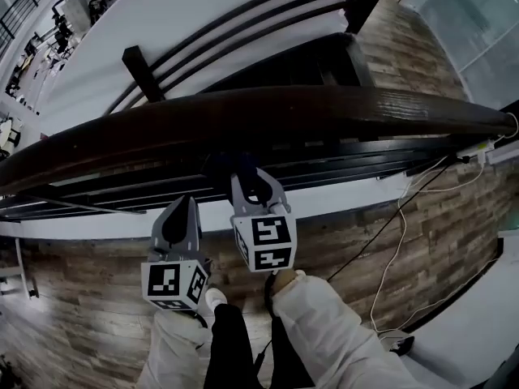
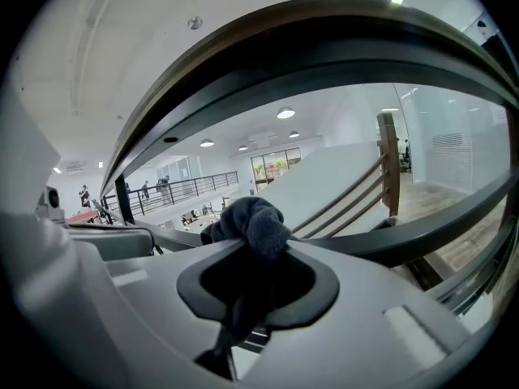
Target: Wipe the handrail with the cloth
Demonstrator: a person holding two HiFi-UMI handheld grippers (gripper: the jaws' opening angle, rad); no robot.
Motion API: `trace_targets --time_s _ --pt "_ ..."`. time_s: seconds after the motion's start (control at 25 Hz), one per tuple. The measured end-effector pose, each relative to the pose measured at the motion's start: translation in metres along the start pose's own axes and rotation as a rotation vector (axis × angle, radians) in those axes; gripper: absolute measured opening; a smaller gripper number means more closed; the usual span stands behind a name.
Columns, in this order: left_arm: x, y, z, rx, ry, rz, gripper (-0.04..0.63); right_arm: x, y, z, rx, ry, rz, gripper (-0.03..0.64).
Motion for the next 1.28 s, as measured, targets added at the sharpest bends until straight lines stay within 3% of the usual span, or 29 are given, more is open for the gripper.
trace_targets --time_s 0.84,1.28 --pt "0.038 -0.103 -0.173 0.194 -0.048 0.09 -0.002 0.034 0.072 -0.19 0.153 -0.048 0.006 0.066" --pt "0.048 -0.138 -0.233 0.171 -0.057 0.078 -0.002 0.048 0.098 -0.263 0.147 -0.042 0.006 0.066"
Point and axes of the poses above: the fingertips, and each gripper's own axes: y backward along the fingers, z to its left, x out of its underside, the point moved 6 cm from there along y, backward along the fingers, and after that the axes turned 11 degrees about y, right-handed, at the moved point
